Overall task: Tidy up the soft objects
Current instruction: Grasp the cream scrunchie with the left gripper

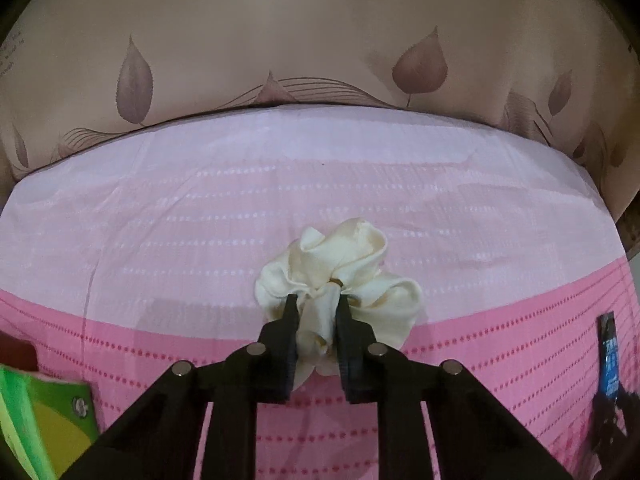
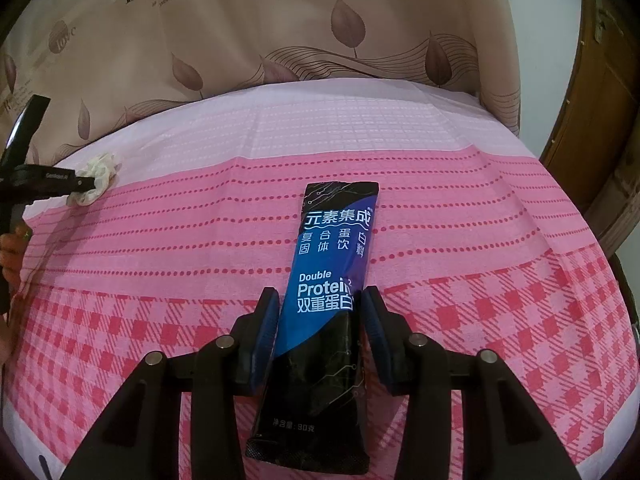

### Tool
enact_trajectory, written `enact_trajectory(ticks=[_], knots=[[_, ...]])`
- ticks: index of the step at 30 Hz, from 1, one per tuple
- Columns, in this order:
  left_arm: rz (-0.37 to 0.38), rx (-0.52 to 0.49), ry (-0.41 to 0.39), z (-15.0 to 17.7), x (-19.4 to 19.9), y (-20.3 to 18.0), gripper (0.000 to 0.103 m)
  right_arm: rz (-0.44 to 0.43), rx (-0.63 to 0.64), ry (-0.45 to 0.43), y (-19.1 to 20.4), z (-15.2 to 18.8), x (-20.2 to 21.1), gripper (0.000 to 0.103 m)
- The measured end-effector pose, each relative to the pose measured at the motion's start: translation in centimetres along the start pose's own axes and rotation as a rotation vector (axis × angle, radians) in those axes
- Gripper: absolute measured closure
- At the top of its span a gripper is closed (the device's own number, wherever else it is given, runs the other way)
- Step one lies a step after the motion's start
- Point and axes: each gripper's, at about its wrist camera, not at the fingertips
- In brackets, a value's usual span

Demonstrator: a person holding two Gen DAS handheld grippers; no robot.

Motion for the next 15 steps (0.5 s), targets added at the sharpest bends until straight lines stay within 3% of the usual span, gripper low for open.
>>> enact_trajectory(ticks=[8, 15], knots=[[-0.014, 0.002, 0.001, 2.1, 2.7, -0.5, 0.088, 0.006, 0.010, 0.002, 0.1, 0.0, -0.1, 0.061], [-0.007, -0.024, -0.026, 4.5, 7.9, -0.7, 0.089, 0.008, 0.014, 0.002, 0.1, 0.0, -0.1, 0.061]])
Point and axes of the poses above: each gripper's, at about its wrist camera, not at the fingertips, and x roughly against the way its jaws point, y to its left, z to its underside, and after that the axes turned 13 degrees about -y, right-handed
